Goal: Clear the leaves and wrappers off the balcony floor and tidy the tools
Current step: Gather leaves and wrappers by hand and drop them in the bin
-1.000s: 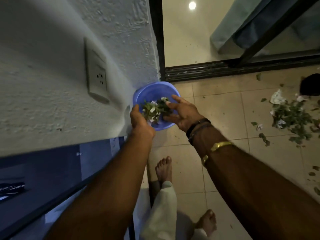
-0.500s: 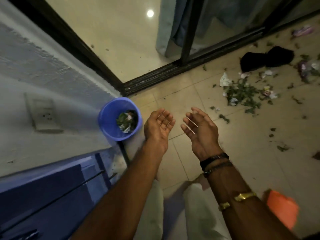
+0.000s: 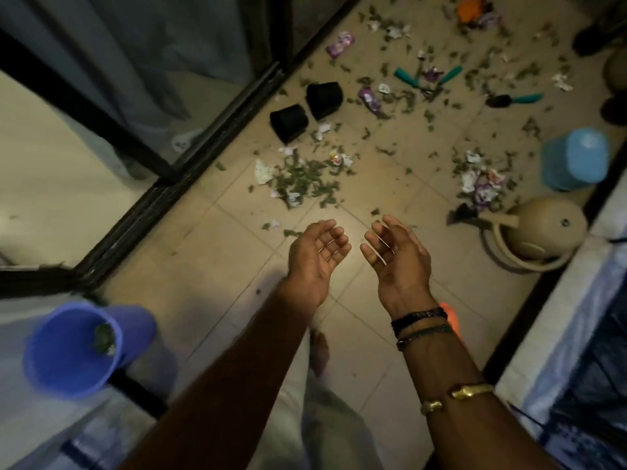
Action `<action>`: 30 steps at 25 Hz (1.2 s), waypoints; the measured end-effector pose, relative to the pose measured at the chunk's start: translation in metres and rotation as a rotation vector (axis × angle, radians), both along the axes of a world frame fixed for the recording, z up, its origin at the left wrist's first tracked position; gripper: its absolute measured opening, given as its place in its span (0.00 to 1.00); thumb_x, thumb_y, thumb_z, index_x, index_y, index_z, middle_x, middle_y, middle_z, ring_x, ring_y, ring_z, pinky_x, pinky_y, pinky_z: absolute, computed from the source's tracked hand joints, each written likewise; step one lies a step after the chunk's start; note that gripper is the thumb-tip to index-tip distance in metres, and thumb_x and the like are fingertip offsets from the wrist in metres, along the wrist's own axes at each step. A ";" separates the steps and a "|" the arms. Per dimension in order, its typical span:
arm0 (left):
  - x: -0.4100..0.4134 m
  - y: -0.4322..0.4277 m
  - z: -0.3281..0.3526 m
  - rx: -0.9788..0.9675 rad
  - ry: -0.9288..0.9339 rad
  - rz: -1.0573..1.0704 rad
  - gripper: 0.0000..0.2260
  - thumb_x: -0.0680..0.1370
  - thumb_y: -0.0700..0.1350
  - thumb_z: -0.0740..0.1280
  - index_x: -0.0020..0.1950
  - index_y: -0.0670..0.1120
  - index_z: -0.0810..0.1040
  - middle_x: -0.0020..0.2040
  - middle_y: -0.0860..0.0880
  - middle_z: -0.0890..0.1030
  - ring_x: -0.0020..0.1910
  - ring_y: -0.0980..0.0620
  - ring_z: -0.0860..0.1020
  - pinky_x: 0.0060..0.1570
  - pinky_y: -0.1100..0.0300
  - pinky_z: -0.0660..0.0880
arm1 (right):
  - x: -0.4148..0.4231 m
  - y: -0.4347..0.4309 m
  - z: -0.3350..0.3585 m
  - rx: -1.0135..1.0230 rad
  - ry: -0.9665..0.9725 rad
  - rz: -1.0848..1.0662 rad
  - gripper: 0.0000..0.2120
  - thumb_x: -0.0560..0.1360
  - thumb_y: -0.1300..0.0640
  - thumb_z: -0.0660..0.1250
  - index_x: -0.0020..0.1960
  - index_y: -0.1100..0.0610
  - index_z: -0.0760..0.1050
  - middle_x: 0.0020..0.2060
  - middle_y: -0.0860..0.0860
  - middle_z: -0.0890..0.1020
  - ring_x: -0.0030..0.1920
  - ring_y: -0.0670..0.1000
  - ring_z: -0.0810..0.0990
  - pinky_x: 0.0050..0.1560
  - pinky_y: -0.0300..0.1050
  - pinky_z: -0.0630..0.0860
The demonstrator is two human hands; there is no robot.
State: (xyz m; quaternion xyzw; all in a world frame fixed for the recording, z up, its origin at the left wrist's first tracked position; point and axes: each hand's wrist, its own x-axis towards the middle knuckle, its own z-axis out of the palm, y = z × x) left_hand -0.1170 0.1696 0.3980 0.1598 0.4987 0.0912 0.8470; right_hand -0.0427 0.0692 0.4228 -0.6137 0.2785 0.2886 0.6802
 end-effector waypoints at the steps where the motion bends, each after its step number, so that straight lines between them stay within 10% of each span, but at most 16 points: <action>1: 0.026 -0.010 -0.003 0.001 0.003 -0.065 0.07 0.79 0.42 0.67 0.53 0.40 0.80 0.42 0.45 0.83 0.39 0.50 0.82 0.47 0.56 0.81 | 0.021 -0.014 -0.005 -0.011 -0.001 -0.052 0.09 0.81 0.59 0.66 0.59 0.59 0.82 0.49 0.55 0.86 0.50 0.54 0.86 0.54 0.51 0.83; 9: 0.181 -0.060 -0.129 0.202 0.036 -0.454 0.13 0.82 0.42 0.62 0.63 0.39 0.79 0.59 0.40 0.83 0.58 0.45 0.83 0.63 0.49 0.77 | 0.147 -0.080 -0.147 -0.134 -0.081 -0.243 0.12 0.82 0.61 0.63 0.62 0.60 0.80 0.54 0.56 0.86 0.56 0.54 0.85 0.61 0.50 0.81; 17: 0.265 -0.093 -0.399 0.448 0.060 -0.457 0.08 0.78 0.40 0.68 0.55 0.40 0.82 0.51 0.41 0.84 0.50 0.47 0.83 0.50 0.59 0.79 | 0.213 -0.097 -0.447 -0.550 -0.332 0.194 0.18 0.82 0.55 0.63 0.70 0.58 0.76 0.69 0.53 0.78 0.70 0.53 0.74 0.75 0.47 0.67; 21: 0.262 -0.096 -0.516 0.771 -0.008 -0.371 0.08 0.75 0.40 0.68 0.52 0.39 0.83 0.48 0.41 0.84 0.47 0.43 0.81 0.50 0.47 0.78 | 0.221 -0.134 -0.577 -0.906 -0.452 0.342 0.35 0.81 0.38 0.56 0.79 0.60 0.62 0.79 0.58 0.62 0.80 0.58 0.59 0.81 0.56 0.52; 24: 0.245 -0.082 -0.540 0.942 -0.041 -0.330 0.08 0.79 0.36 0.64 0.54 0.37 0.81 0.49 0.39 0.84 0.50 0.41 0.83 0.52 0.46 0.81 | 0.217 -0.102 -0.610 -1.116 -0.385 0.335 0.44 0.78 0.31 0.51 0.83 0.61 0.49 0.82 0.61 0.47 0.82 0.59 0.43 0.80 0.60 0.39; 30: 0.255 -0.032 -0.549 1.125 0.008 -0.139 0.10 0.80 0.42 0.63 0.54 0.37 0.80 0.48 0.38 0.83 0.49 0.38 0.82 0.51 0.41 0.81 | 0.235 -0.033 -0.603 -0.841 -0.786 0.457 0.38 0.83 0.38 0.52 0.83 0.59 0.45 0.83 0.54 0.46 0.82 0.51 0.42 0.81 0.56 0.38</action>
